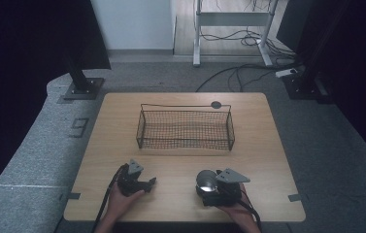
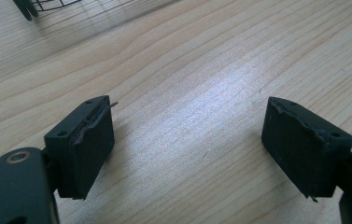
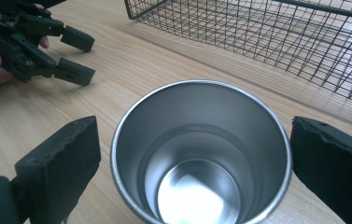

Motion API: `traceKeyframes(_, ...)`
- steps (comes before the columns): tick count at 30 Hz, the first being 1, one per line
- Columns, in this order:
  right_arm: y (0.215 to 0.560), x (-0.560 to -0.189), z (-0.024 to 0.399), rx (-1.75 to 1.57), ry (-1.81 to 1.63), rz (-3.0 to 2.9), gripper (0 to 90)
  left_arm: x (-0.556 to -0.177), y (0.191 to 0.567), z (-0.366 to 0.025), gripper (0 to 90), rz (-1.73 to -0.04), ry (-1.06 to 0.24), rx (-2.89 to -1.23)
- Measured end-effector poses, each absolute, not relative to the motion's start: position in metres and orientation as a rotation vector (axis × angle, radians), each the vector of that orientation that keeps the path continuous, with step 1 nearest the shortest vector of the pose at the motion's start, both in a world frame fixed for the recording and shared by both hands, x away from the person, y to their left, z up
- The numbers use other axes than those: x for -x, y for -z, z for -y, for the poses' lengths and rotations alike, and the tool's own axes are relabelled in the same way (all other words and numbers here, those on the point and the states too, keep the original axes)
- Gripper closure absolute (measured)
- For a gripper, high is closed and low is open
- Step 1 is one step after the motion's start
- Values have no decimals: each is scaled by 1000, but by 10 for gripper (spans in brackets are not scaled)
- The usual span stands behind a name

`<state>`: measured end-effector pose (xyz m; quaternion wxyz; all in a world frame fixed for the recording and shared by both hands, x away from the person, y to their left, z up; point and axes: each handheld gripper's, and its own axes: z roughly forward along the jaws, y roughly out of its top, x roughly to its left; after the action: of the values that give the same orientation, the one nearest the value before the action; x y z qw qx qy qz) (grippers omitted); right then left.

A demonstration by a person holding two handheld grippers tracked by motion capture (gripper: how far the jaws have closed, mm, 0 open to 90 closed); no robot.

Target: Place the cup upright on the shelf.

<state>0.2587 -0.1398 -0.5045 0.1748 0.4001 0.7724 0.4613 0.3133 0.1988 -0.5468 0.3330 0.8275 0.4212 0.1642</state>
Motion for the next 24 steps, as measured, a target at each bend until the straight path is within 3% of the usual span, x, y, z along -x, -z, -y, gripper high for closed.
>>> traceKeyframes(8, 511, -265, 130, -1123, -1274, -2206, 25, -313, 547, -199, 170, -1100, -429, -2162)
traceKeyframes(14, 513, -265, 128, -1112, -1251, -2182, 123, -313, 547, -199, 170, -1100, -430, -2163)
traceKeyframes(24, 511, -266, 130, -1104, -1234, -2201, 131, -313, 547, -199, 170, -1100, -430, -2163)
